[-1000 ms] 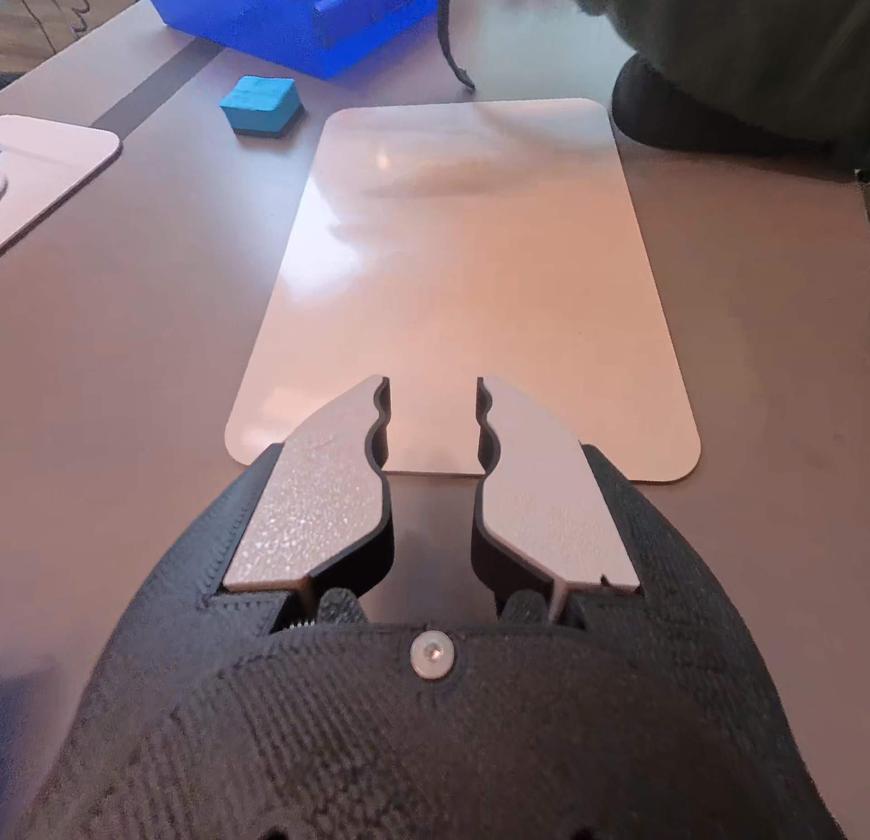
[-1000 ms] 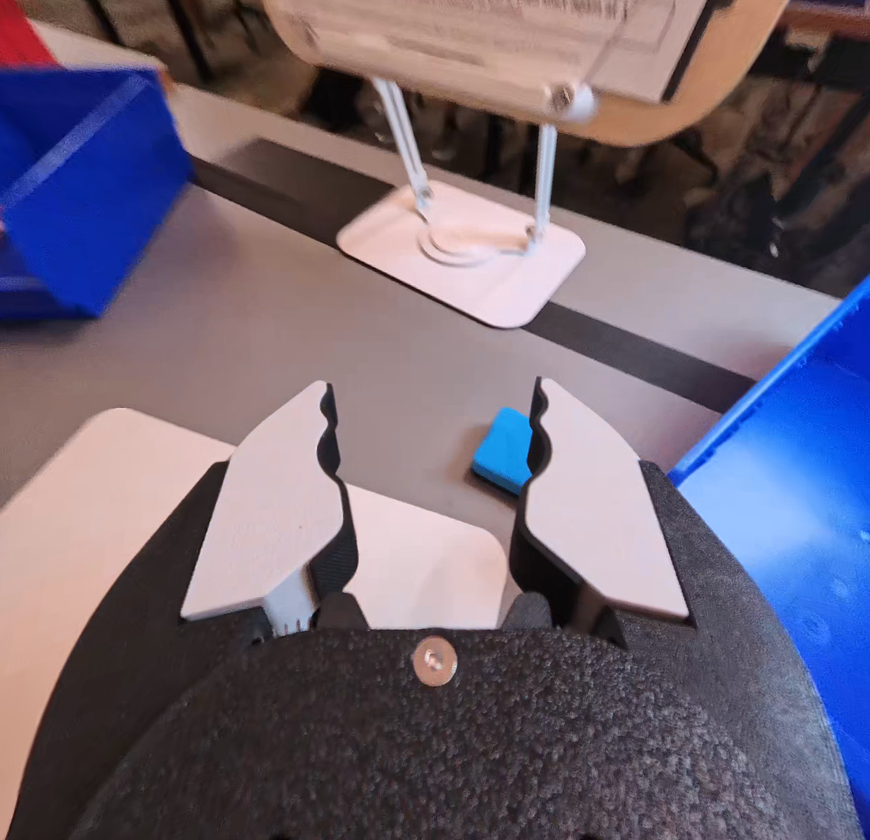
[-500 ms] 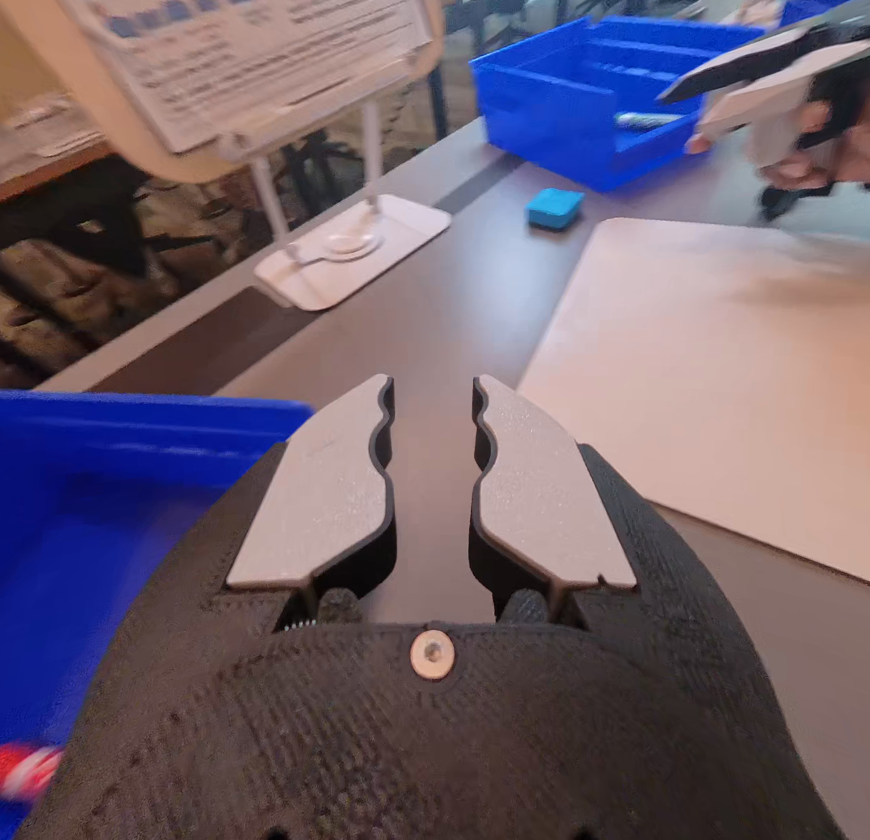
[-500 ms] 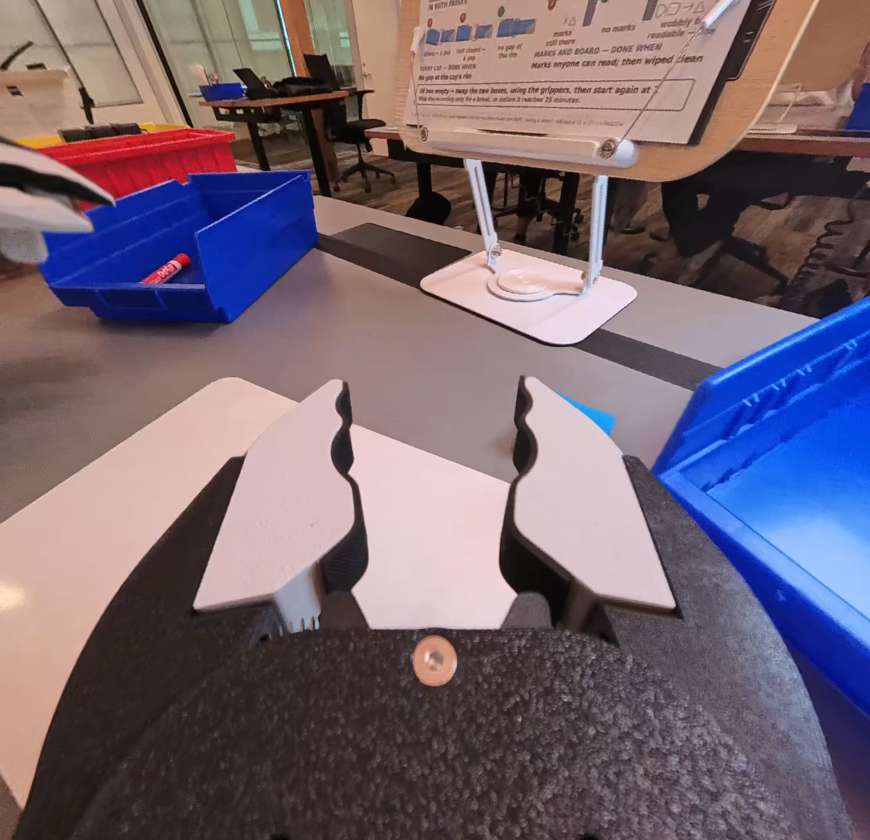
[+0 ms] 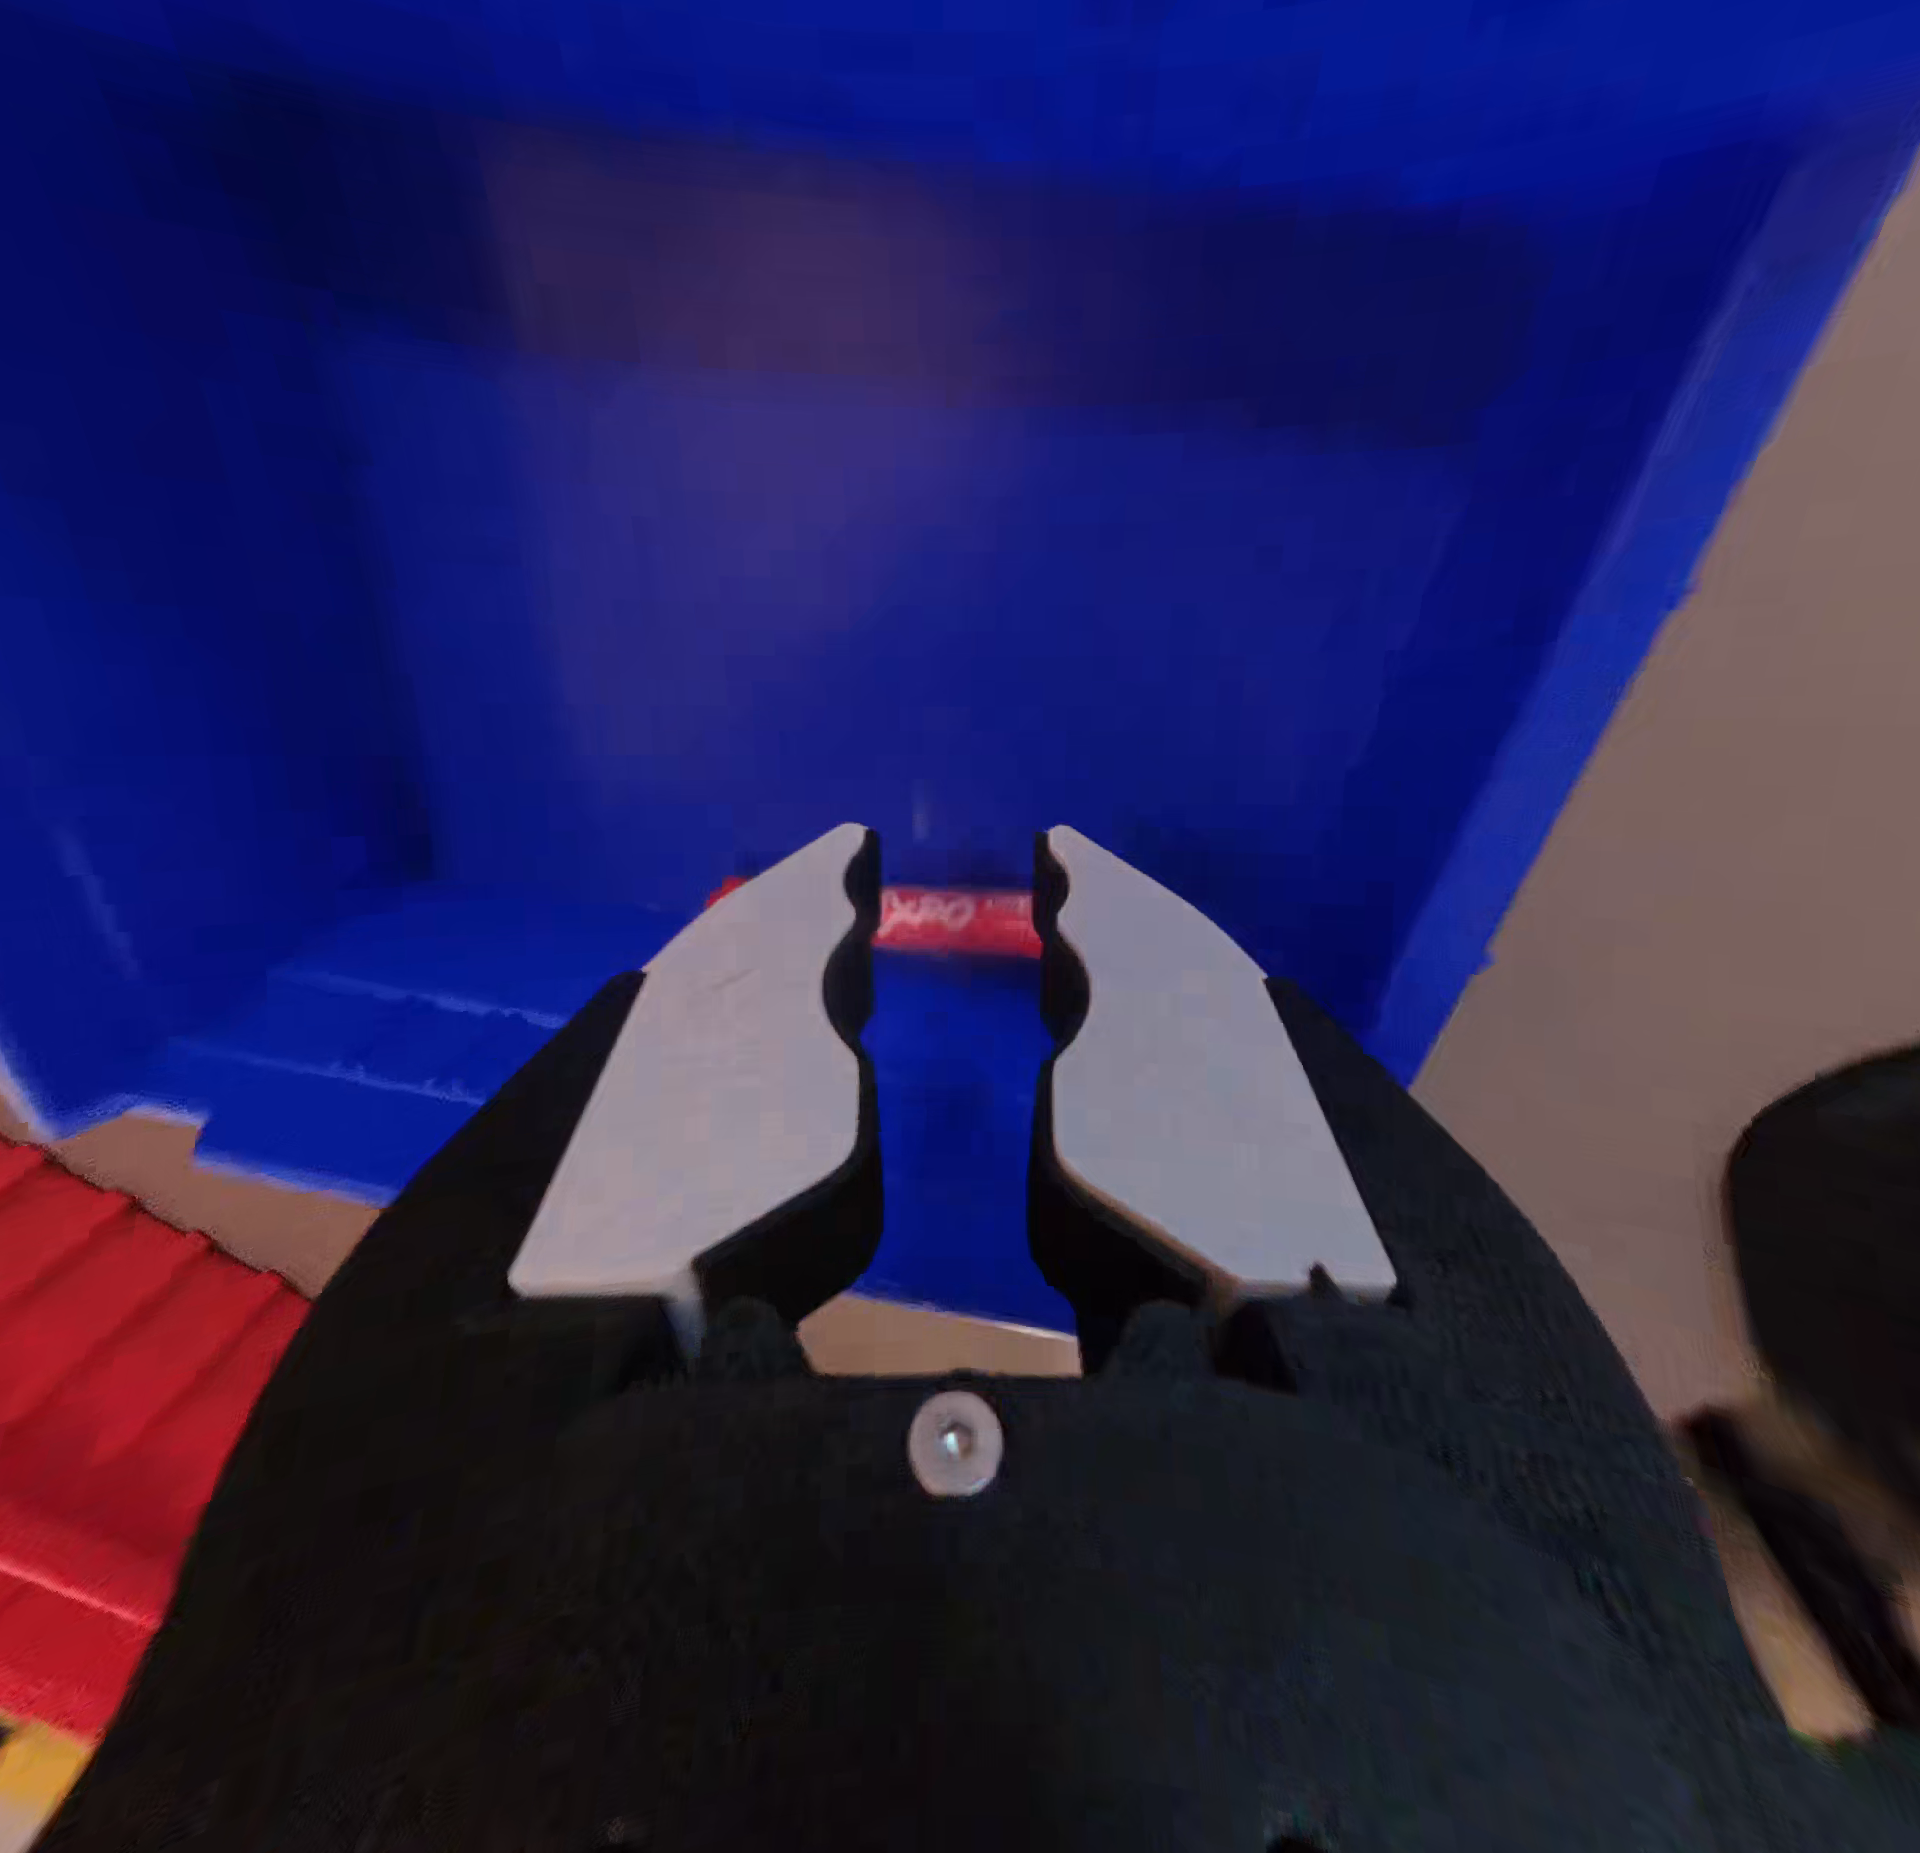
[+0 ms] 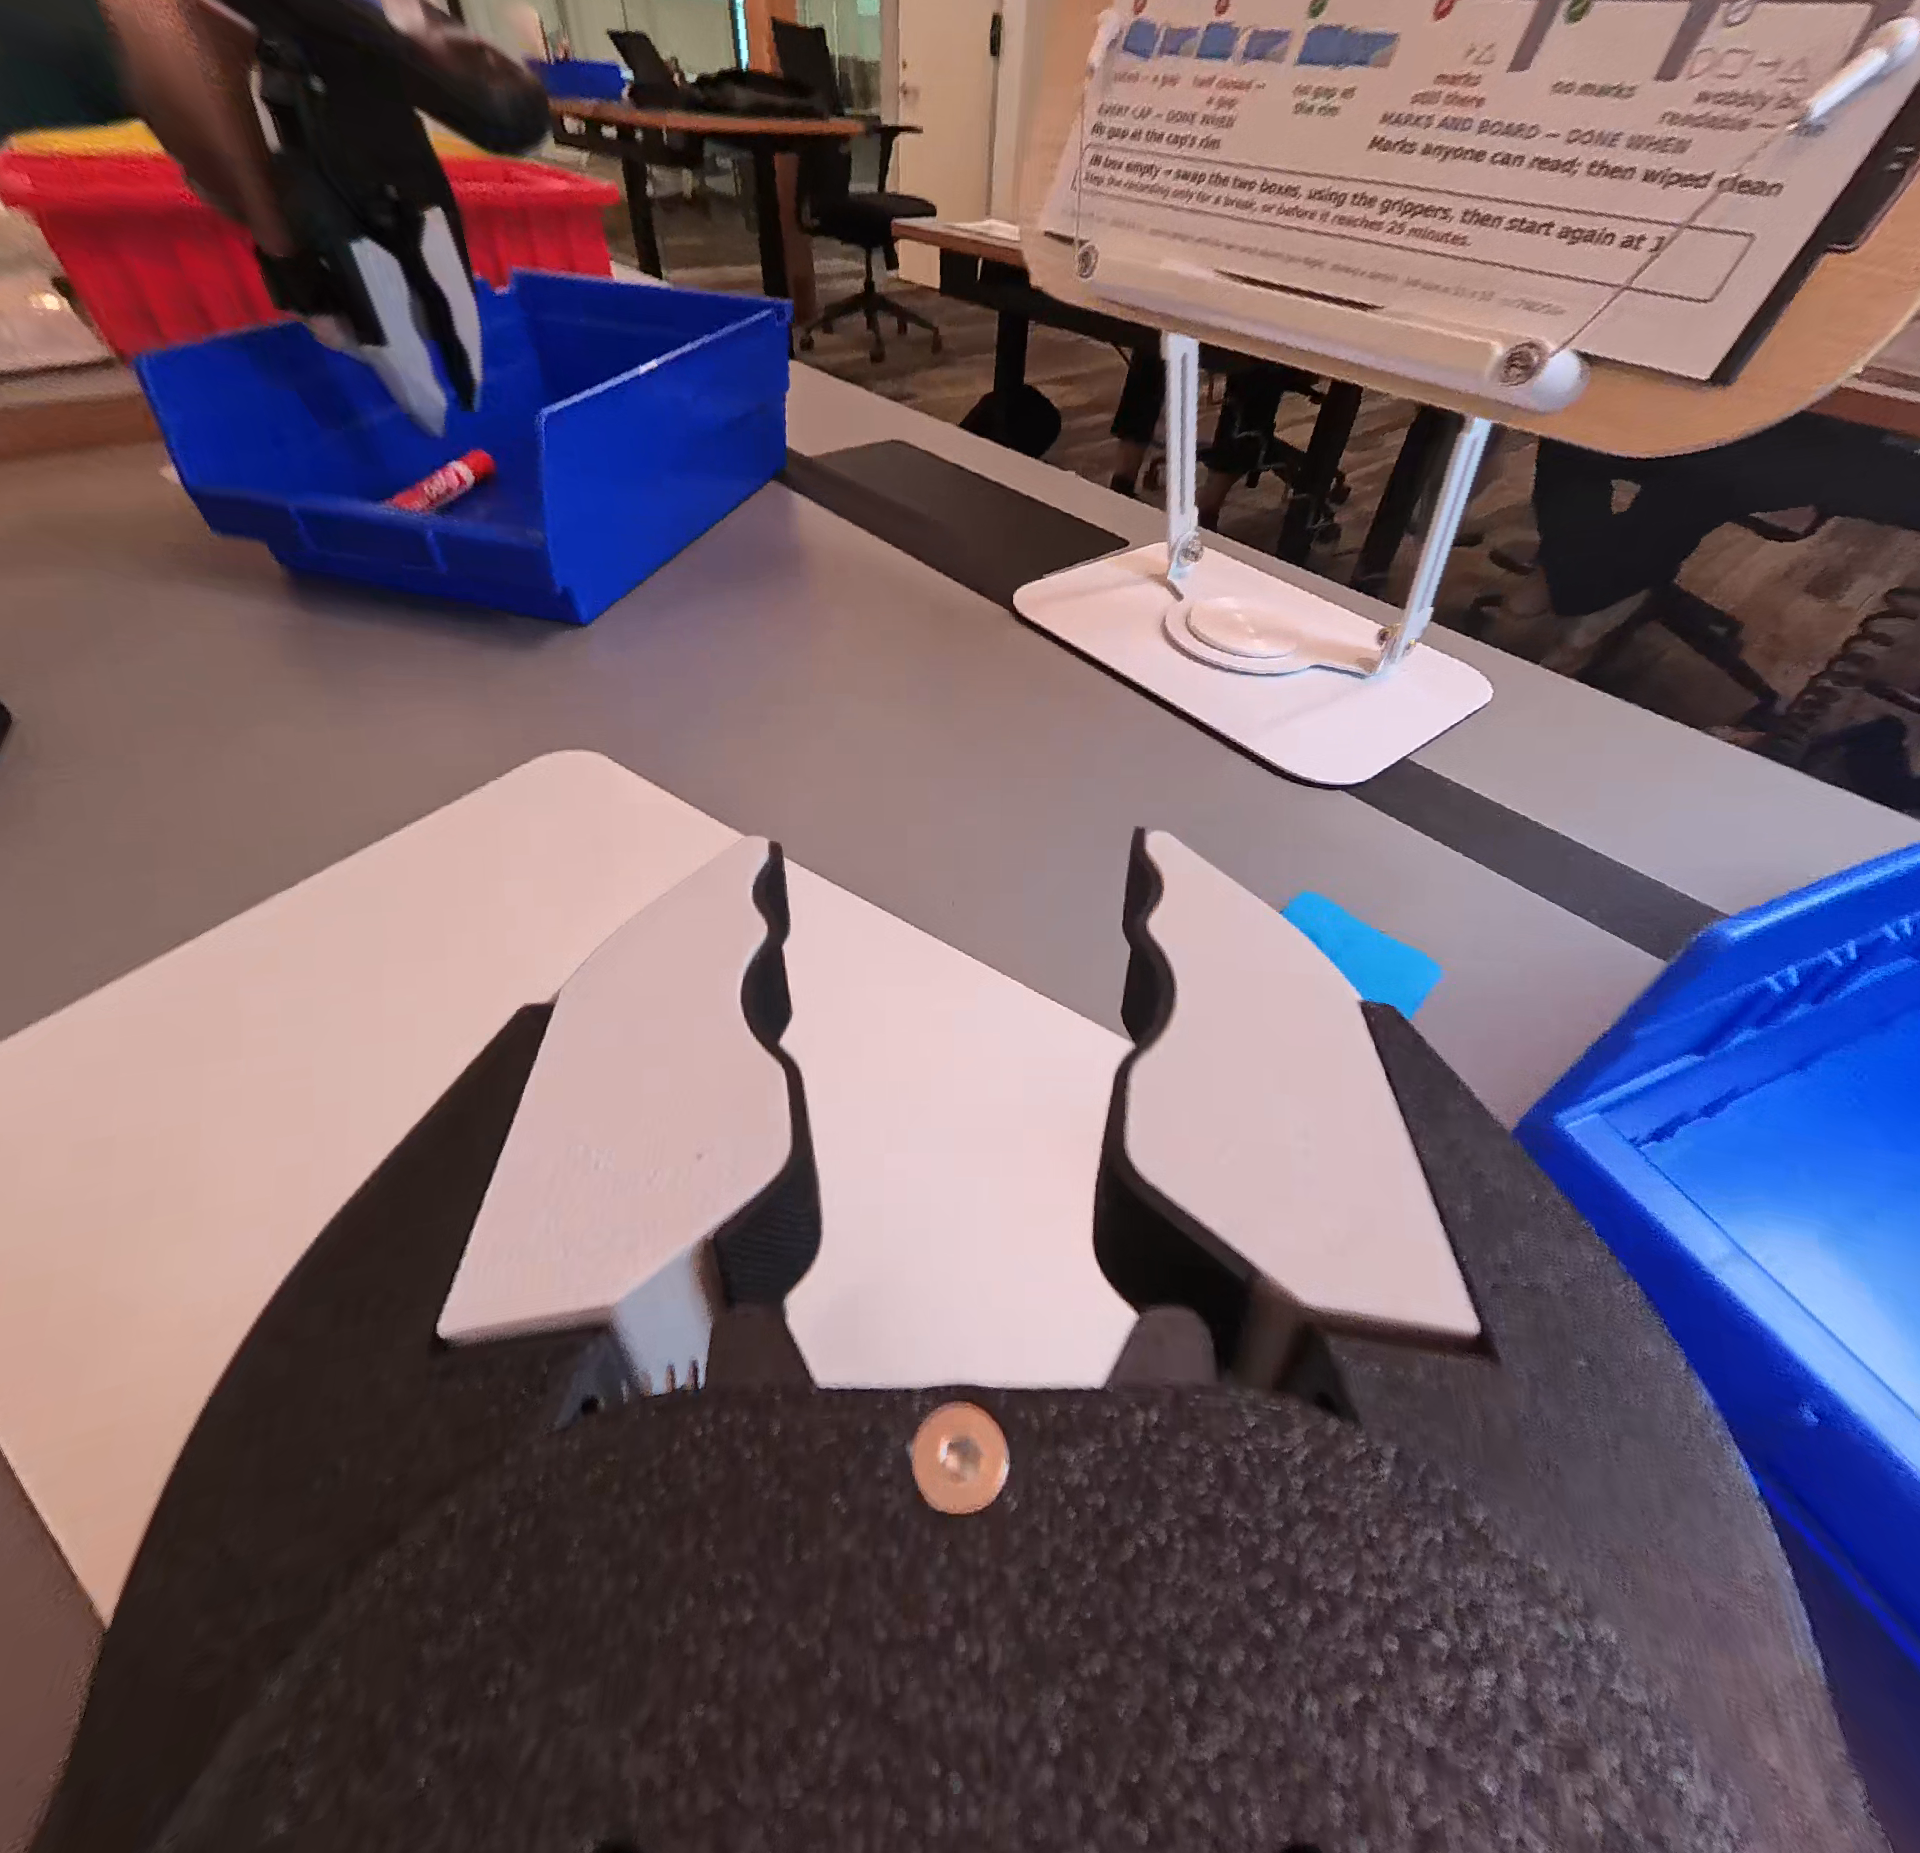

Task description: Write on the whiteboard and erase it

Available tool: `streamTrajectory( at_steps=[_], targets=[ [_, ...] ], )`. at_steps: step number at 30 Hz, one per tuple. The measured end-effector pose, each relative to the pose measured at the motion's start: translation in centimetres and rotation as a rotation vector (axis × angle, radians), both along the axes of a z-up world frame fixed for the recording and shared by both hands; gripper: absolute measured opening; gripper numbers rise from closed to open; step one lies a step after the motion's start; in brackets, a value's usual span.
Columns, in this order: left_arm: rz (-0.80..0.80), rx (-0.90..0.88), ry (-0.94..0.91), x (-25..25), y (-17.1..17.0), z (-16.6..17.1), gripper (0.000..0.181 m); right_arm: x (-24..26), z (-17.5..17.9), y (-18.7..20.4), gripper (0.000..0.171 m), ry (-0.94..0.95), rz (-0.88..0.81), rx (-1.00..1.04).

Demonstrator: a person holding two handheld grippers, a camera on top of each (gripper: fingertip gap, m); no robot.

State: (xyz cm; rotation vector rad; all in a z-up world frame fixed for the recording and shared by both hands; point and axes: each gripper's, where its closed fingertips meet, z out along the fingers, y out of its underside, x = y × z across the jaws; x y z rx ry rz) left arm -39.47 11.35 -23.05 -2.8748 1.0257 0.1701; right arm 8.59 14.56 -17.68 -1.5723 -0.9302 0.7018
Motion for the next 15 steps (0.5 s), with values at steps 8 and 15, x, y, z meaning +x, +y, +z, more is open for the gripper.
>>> streamTrajectory(
  at_steps=[8, 15],
  targets=[
    [-0.344, -0.336, 0.369, -5.4, -3.7, -3.7, 0.039, -0.4, -1.3, -0.2, 0.061, -0.063, 0.027, 0.024],
    [-0.596, -0.309, 0.356, -4.1, -3.2, -6.4, 0.031, 0.0, -2.1, 0.3, 0.06, -0.071, 0.017, 0.0]
  ],
)
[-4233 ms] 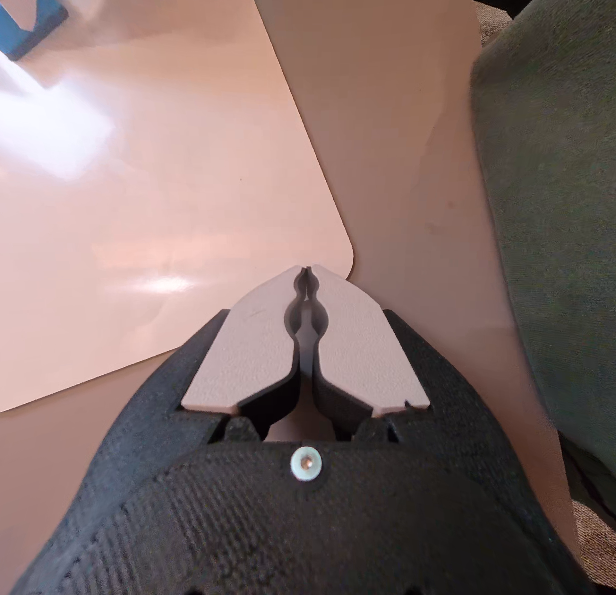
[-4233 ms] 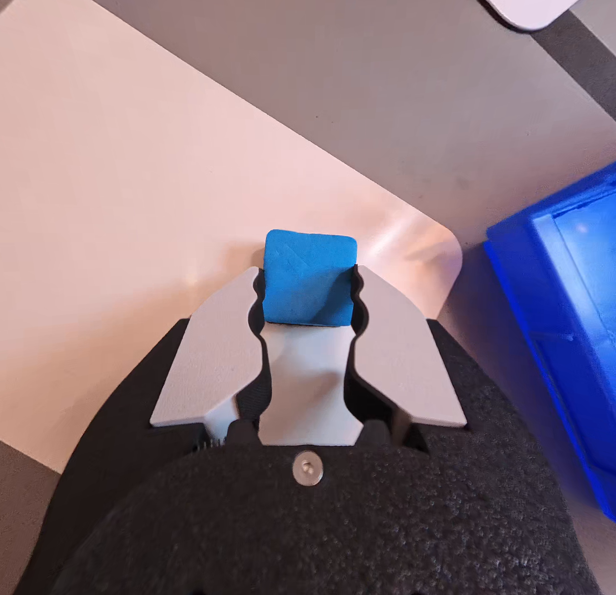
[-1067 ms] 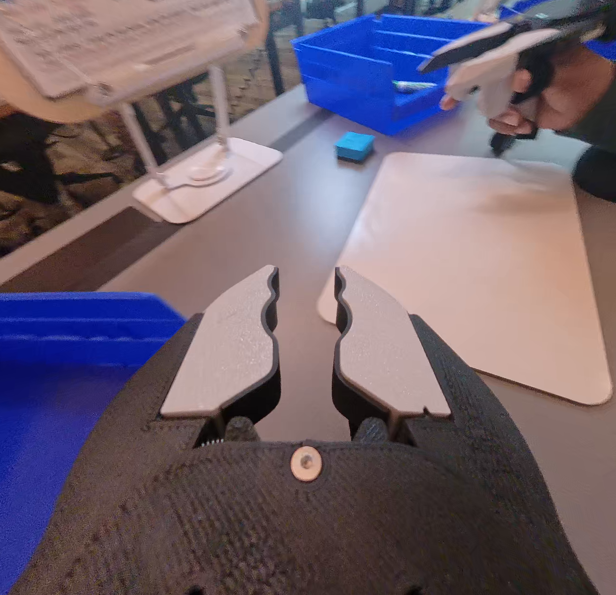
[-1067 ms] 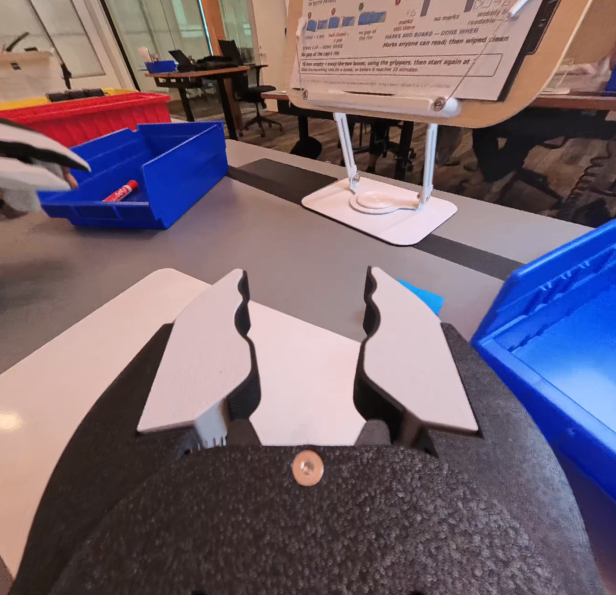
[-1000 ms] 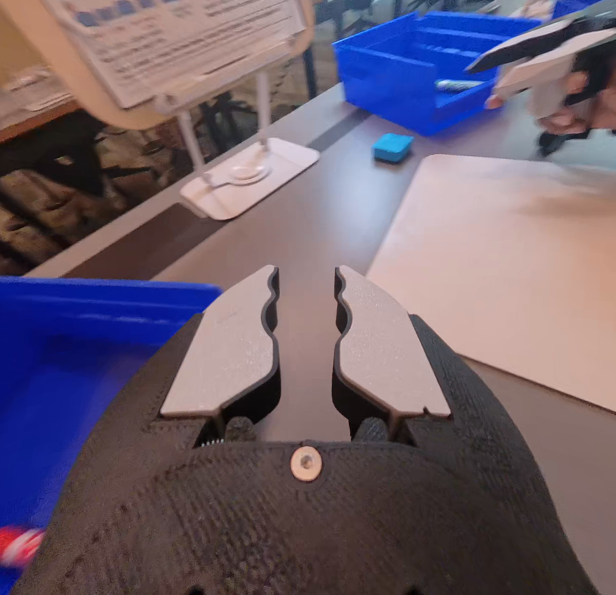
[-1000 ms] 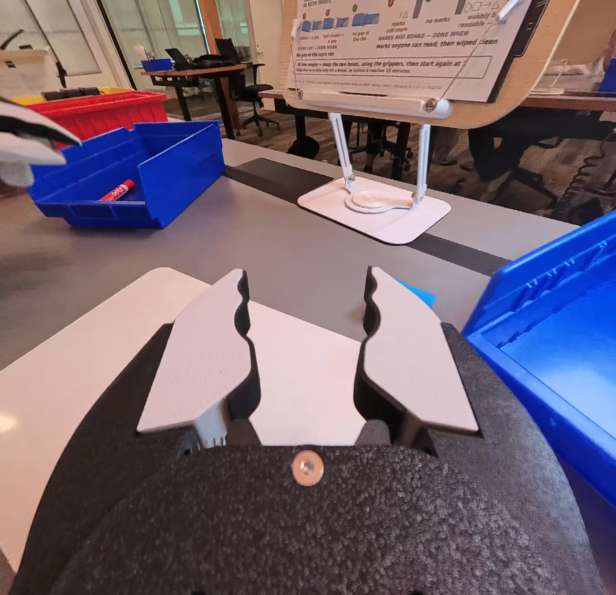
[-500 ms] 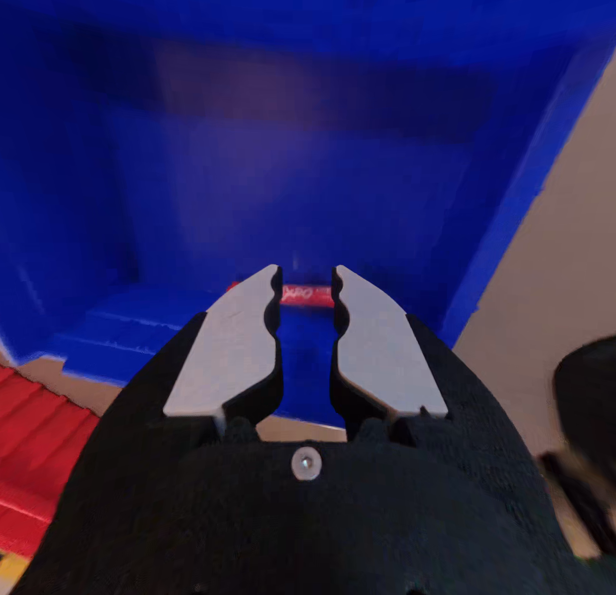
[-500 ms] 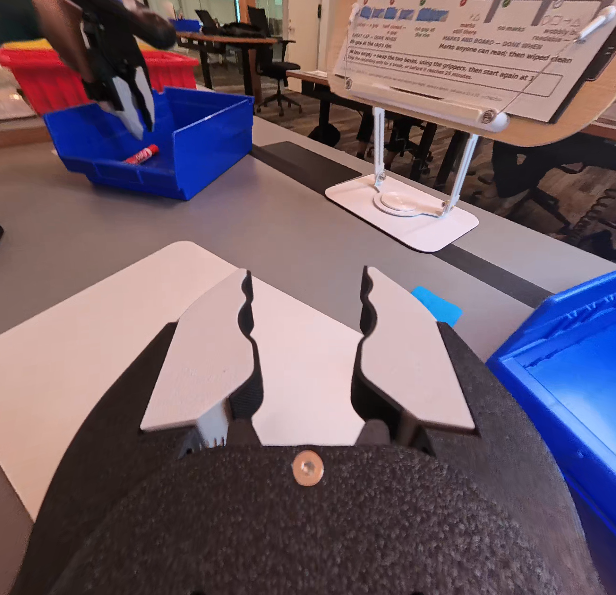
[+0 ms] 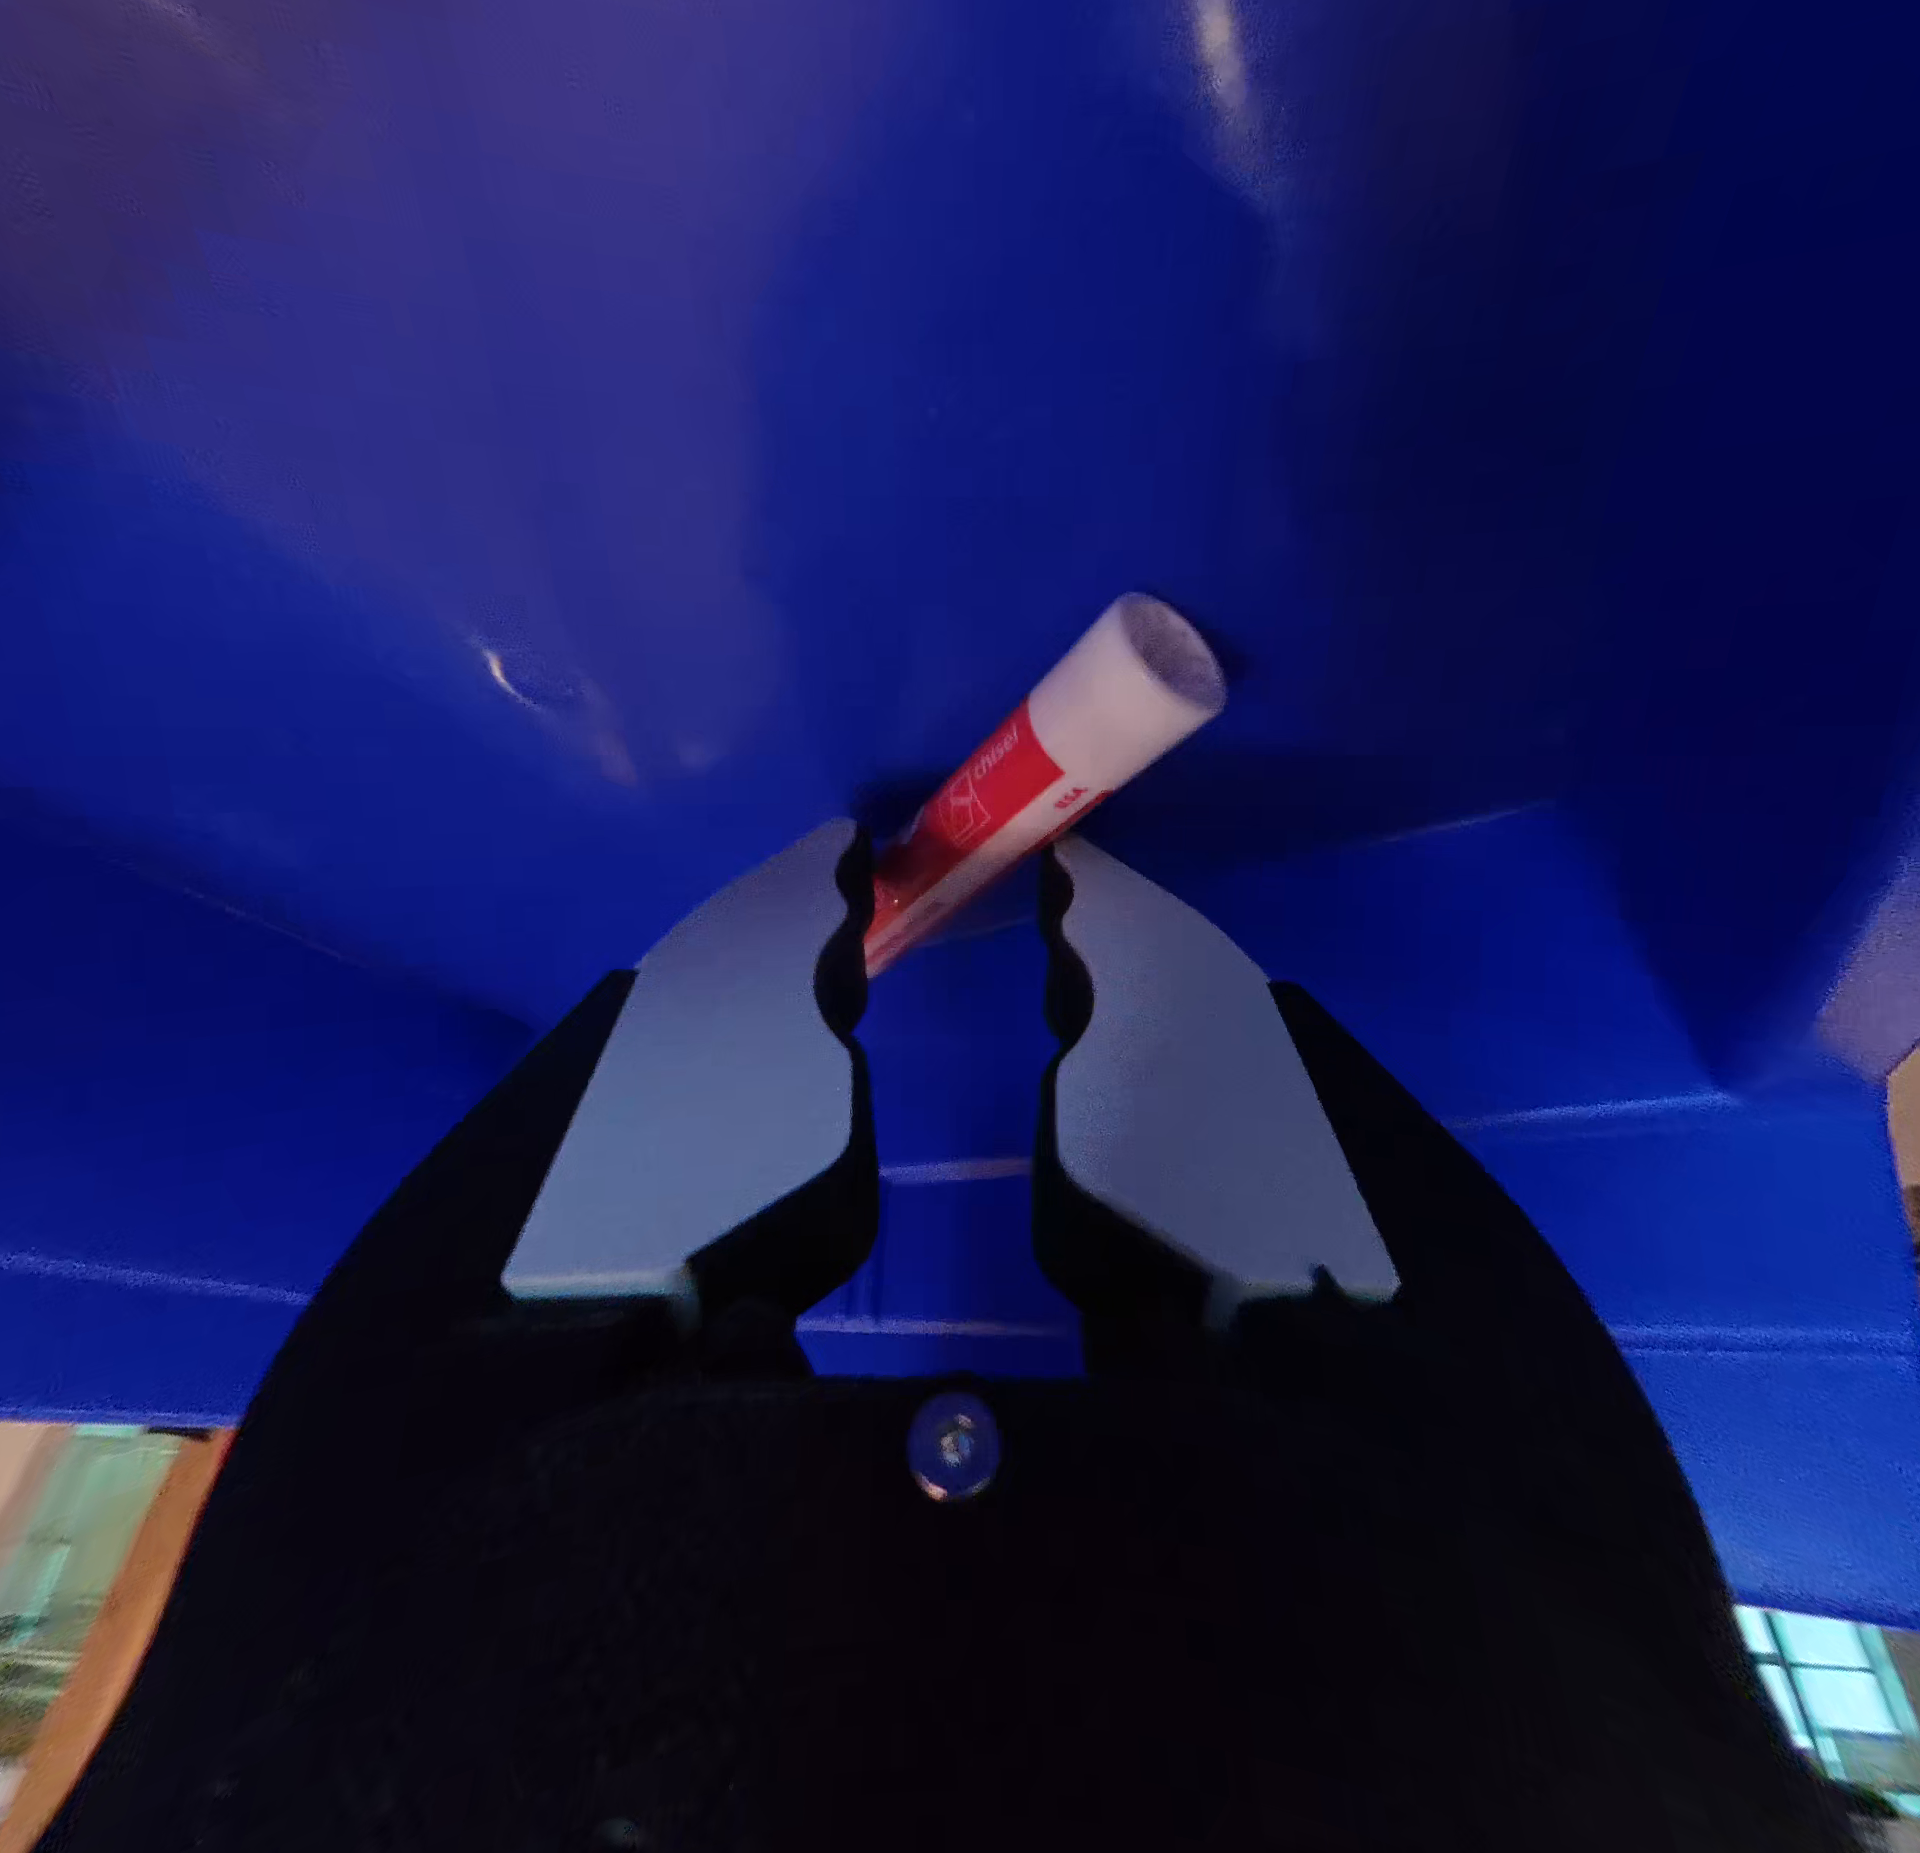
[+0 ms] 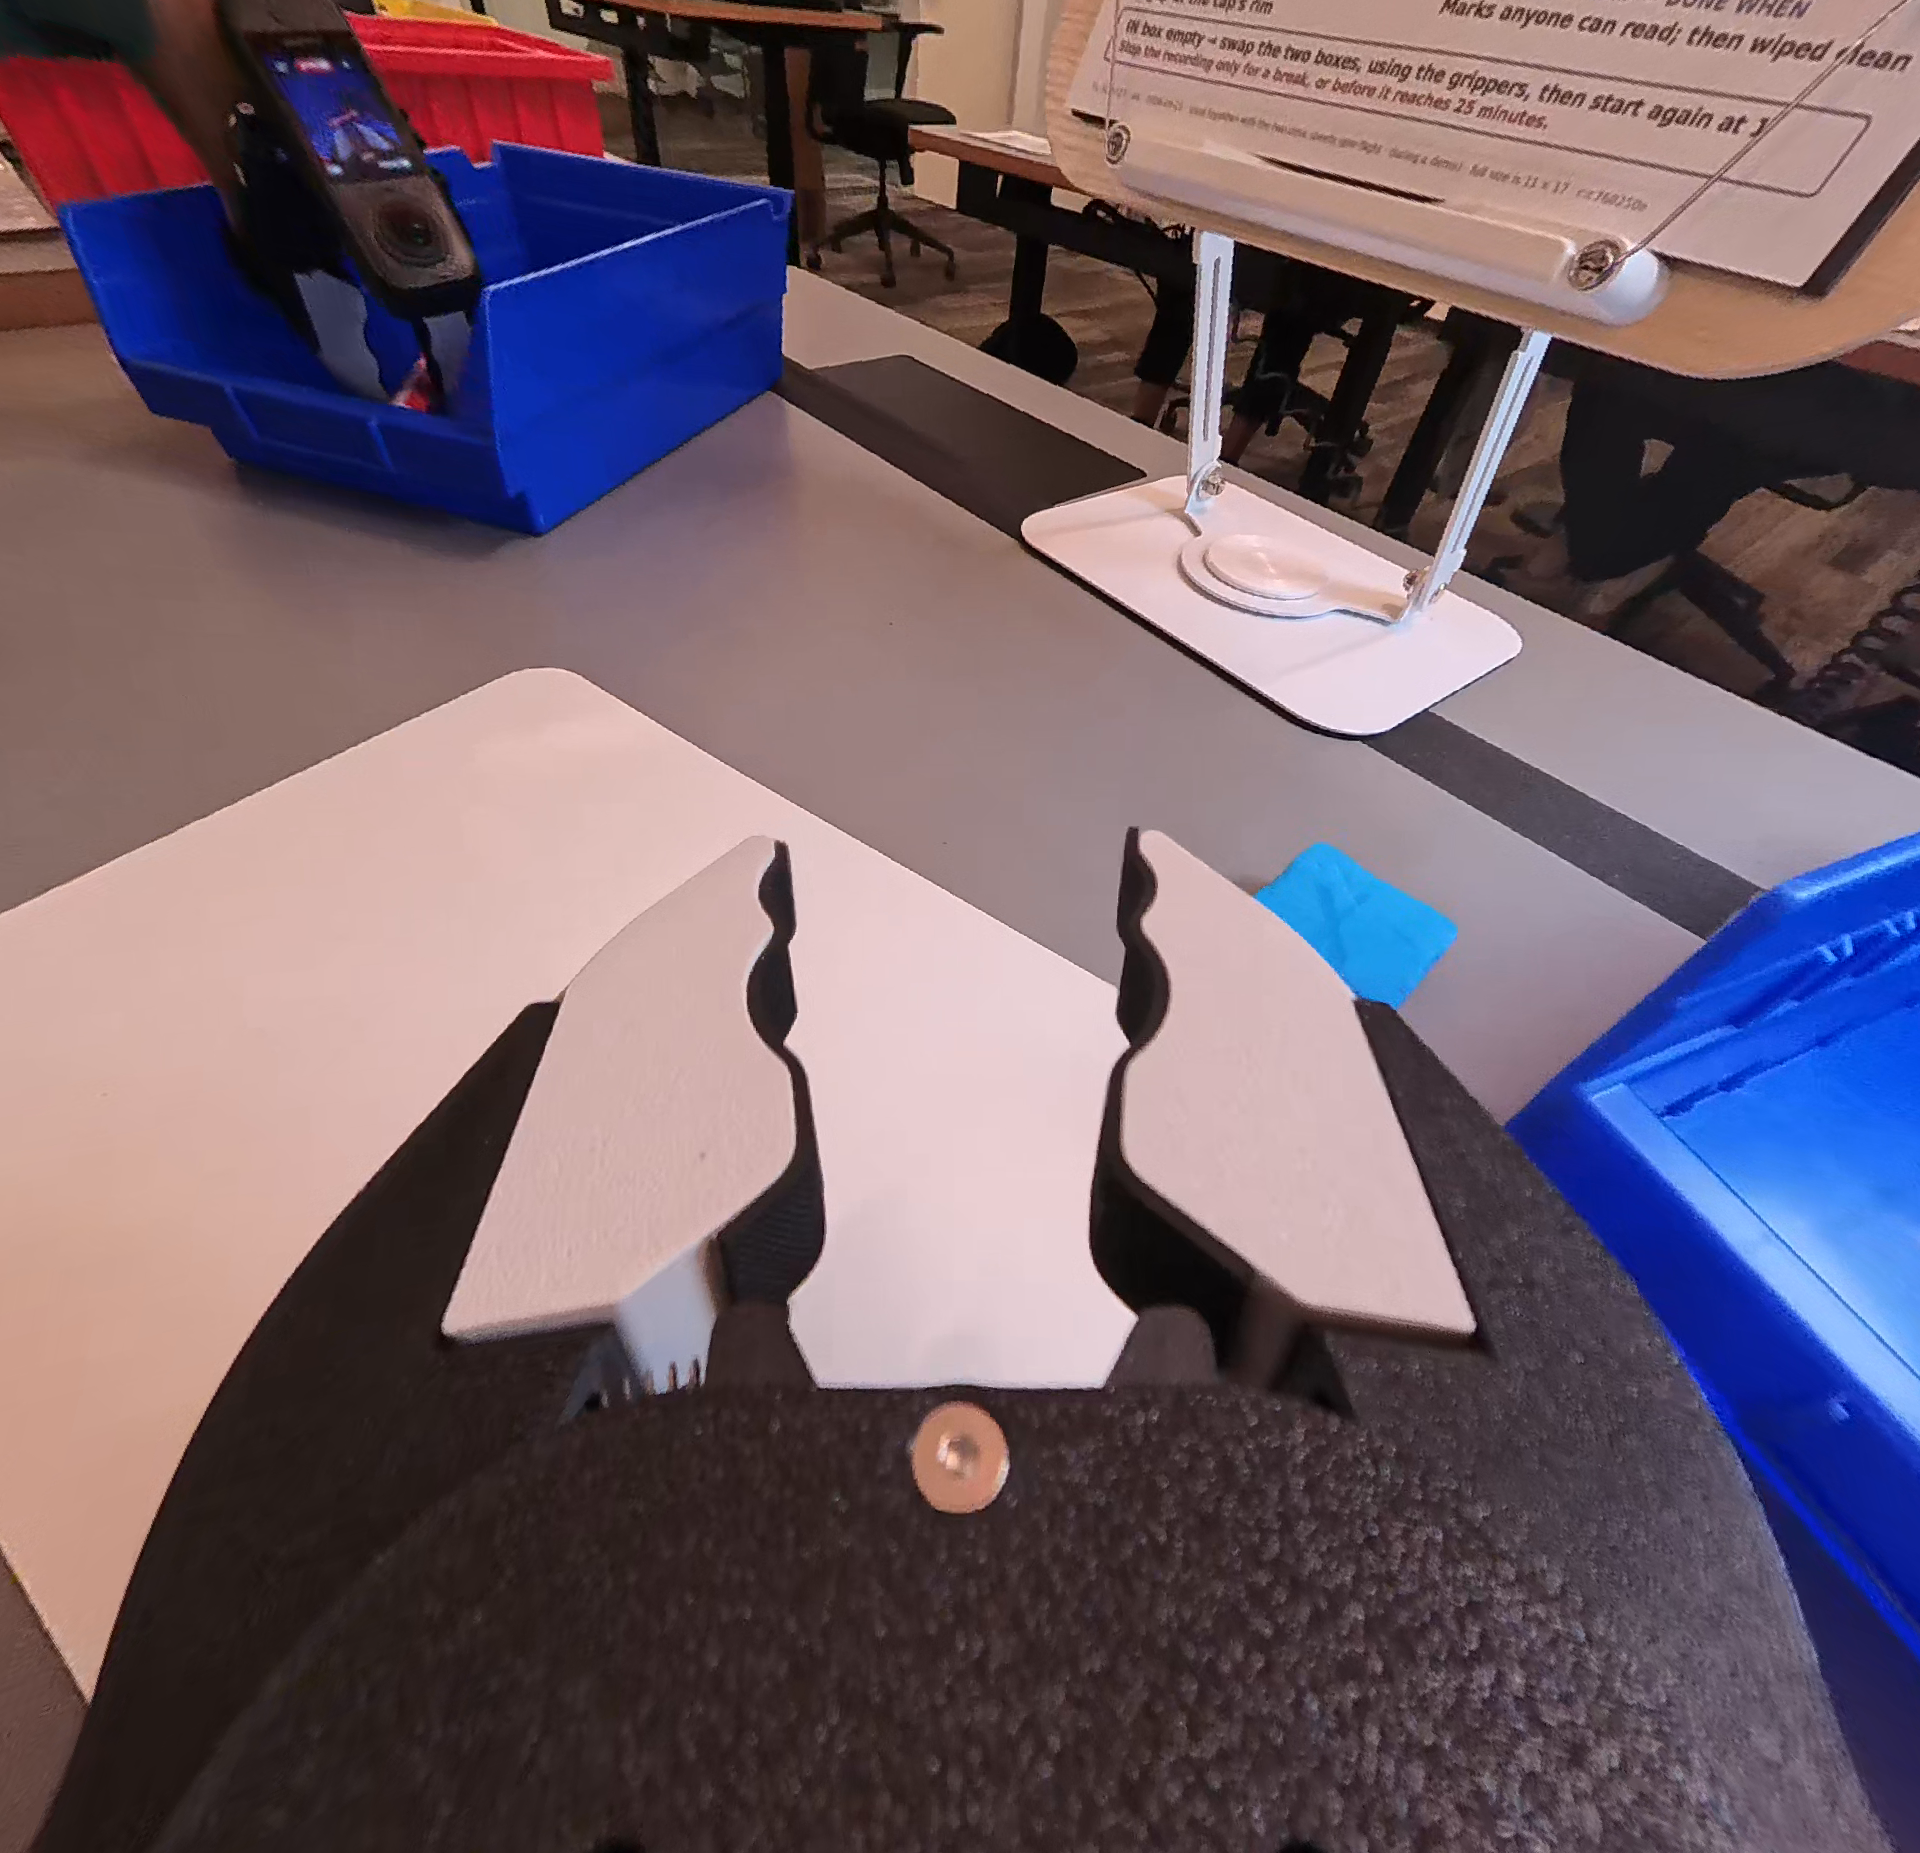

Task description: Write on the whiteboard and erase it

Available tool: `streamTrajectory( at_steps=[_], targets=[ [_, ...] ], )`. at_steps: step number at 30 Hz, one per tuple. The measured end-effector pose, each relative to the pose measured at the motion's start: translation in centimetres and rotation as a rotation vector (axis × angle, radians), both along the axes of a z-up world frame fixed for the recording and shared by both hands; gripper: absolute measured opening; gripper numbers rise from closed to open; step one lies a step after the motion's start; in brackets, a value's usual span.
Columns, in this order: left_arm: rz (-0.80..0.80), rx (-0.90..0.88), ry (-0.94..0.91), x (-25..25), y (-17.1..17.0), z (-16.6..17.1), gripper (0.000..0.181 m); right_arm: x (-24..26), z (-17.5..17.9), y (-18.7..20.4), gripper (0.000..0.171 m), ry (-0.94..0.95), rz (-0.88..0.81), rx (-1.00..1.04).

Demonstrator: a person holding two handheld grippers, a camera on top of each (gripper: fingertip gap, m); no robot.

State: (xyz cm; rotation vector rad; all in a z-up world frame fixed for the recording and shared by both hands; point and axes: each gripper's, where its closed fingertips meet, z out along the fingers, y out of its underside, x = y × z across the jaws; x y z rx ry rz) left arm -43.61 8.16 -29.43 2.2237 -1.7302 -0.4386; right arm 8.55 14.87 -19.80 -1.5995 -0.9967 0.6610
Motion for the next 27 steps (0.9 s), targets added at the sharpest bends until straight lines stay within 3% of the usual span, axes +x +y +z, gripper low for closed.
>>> streamTrajectory(
  at_steps=[8, 14, 17, 19, 23, 27],
  targets=[
    [-0.001, 0.192, -0.129, 2.9, 2.5, 1.8, 0.019, -0.2, 0.1, -0.3, 0.06, -0.019, 0.008, 0.028],
    [-0.044, 0.593, -0.339, 8.2, 4.1, 10.4, 0.019, -0.7, 0.4, -0.9, 0.059, -0.018, 0.032, 0.038],
    [-0.086, 0.805, -0.543, 14.7, 2.8, 15.1, 0.019, -1.5, 0.7, -1.9, 0.058, -0.014, 0.069, 0.036],
    [-0.126, 0.885, -0.708, 20.4, 0.8, 16.5, 0.018, -2.5, 0.9, -2.9, 0.058, 0.003, 0.111, 0.02],
    [-0.174, 0.895, -1.016, 31.4, -3.1, 14.4, 0.018, -5.4, 1.7, -6.4, 0.059, 0.086, 0.251, -0.056],
    [-0.138, 0.823, -1.187, 37.9, -3.6, 10.3, 0.018, -7.7, 2.6, -10.3, 0.061, 0.161, 0.391, -0.139]
  ],
)
